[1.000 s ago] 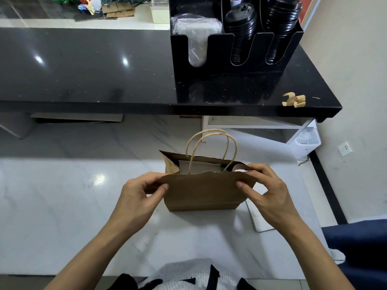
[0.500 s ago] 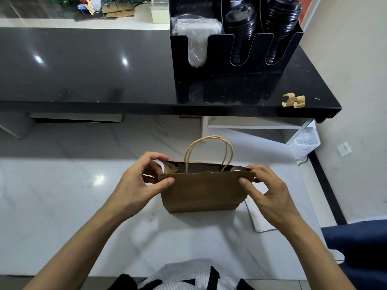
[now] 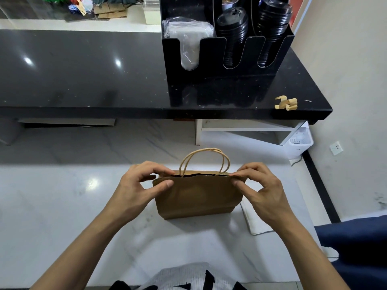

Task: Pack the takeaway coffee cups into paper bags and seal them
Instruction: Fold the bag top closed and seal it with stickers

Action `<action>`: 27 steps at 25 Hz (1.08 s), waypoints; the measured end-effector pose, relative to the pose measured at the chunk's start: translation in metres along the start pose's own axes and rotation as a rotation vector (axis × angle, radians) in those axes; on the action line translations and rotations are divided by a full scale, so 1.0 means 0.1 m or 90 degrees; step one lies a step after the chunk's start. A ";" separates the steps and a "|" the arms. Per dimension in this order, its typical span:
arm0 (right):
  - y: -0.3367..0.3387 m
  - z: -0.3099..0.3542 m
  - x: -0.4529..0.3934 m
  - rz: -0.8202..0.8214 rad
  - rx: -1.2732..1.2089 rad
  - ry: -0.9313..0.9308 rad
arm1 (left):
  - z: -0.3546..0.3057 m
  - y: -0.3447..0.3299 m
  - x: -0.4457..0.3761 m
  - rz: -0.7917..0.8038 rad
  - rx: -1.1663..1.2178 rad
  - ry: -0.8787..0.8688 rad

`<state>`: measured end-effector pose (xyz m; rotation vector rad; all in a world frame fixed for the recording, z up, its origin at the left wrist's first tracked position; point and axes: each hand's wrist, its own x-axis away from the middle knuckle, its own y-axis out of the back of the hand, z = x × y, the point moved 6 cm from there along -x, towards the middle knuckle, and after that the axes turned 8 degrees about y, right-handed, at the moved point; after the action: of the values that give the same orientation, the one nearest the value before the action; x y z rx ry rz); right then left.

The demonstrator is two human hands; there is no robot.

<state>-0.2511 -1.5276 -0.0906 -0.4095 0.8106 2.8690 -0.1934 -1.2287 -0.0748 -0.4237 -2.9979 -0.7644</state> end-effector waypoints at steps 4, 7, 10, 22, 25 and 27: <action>0.01 0.04 -0.05 0.018 0.009 0.008 | 0.05 0.01 -0.02 -0.046 -0.022 -0.015; 0.05 0.08 -0.11 0.097 0.014 0.010 | 0.07 0.01 -0.03 -0.056 -0.026 -0.018; 0.27 0.06 -0.29 0.051 0.012 0.006 | 0.09 0.00 -0.02 -0.056 -0.027 -0.019; 1.17 -0.13 -1.59 -0.099 0.452 -0.098 | 0.08 0.03 0.02 -0.057 -0.040 -0.009; 1.20 -0.08 -1.74 -0.037 0.516 -0.114 | 0.08 0.03 0.02 -0.054 -0.044 -0.010; 1.21 -0.04 -1.79 -0.014 0.516 -0.108 | 0.08 0.04 0.02 -0.055 -0.038 -0.005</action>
<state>-0.1036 -1.6414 0.0183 -0.0662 1.7665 2.2332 -0.1937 -1.2214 -0.0802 -0.3004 -3.0240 -0.8634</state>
